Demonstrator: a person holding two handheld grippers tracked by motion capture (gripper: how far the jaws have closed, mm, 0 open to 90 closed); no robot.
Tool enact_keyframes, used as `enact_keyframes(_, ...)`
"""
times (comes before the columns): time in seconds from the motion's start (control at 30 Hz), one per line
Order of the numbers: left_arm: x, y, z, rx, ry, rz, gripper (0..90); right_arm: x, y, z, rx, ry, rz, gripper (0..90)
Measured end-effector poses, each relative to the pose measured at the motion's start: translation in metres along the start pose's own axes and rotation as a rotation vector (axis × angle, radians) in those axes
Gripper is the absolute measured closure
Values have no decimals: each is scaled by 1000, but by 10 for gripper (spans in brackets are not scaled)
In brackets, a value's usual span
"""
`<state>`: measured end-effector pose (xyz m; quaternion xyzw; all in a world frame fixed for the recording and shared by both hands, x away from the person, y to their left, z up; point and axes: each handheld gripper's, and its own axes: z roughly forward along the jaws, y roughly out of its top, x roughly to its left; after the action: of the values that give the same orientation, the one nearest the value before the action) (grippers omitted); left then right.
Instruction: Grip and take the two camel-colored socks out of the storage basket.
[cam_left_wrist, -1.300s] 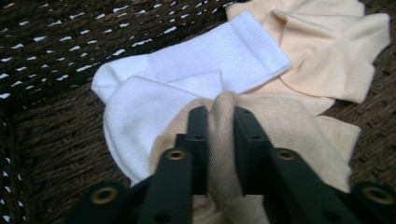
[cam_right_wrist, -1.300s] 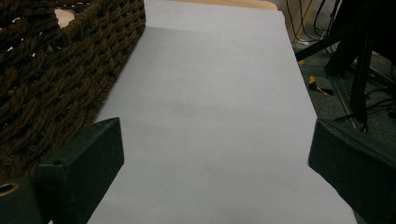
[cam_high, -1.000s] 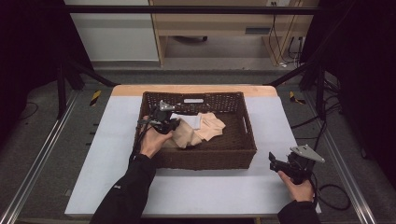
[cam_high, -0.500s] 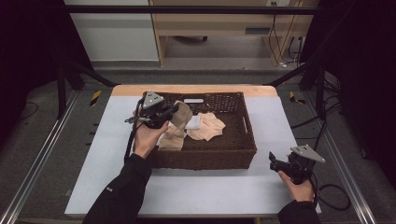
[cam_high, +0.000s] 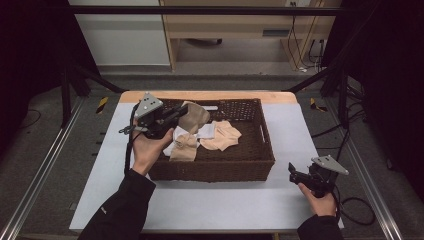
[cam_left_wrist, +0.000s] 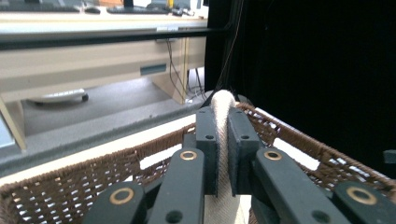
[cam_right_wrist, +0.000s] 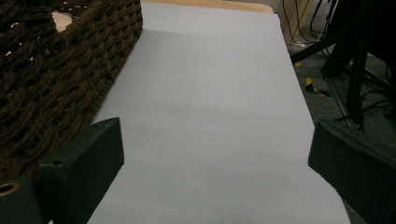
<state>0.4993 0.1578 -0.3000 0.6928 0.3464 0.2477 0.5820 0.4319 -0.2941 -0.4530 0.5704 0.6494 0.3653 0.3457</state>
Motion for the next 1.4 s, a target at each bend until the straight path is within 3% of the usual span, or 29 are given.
enact_keyframes(0.4, -20, 14, -41, -64, -70, 43, 839, 0, 0, -1, -1, -1, -1, 38)
enact_keyframes(0.8, -45, 10, -81, -79, -149, 88, 839, 0, -1, -2, 0, -1, -2, 38)
enact_keyframes(1.1, -60, -10, -102, -74, -206, 108, 839, 0, -1, -2, 2, -2, 0, 39)
enact_keyframes(1.4, -69, -41, -112, -22, -258, 99, 839, 1, -1, -3, 1, -2, 2, 39)
